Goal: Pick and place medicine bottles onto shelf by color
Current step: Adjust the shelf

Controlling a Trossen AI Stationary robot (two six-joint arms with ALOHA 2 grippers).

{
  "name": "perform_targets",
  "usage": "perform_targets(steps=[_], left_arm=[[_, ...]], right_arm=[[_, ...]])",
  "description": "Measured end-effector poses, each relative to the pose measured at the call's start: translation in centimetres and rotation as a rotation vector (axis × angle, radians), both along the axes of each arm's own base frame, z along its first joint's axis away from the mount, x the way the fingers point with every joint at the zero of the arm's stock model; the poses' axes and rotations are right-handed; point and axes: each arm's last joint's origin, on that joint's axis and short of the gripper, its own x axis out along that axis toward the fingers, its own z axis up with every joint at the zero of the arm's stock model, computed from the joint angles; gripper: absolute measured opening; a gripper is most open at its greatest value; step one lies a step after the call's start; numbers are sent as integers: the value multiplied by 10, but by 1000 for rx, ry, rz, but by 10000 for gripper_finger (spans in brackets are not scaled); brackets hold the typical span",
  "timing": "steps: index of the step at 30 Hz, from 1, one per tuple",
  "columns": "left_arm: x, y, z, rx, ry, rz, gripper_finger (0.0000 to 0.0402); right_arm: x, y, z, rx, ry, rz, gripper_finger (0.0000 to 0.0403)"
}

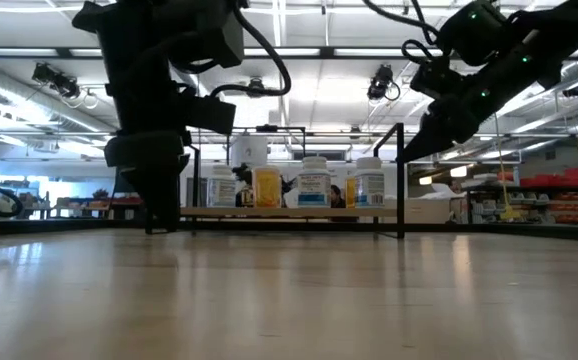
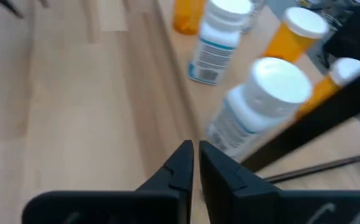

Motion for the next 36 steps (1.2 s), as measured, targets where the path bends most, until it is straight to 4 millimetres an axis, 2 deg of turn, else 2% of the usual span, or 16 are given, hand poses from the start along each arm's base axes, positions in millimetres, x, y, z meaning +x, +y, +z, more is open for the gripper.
perform_targets(steps=[9,36], left_arm=[[0,-3,0,-2,-10,-7,169],[8,-5,2,-23,-96,-9,123]], right_arm=[[-5,-17,0,-2,2,-79,13],[-10,-34,1,-5,-13,-163,12]])
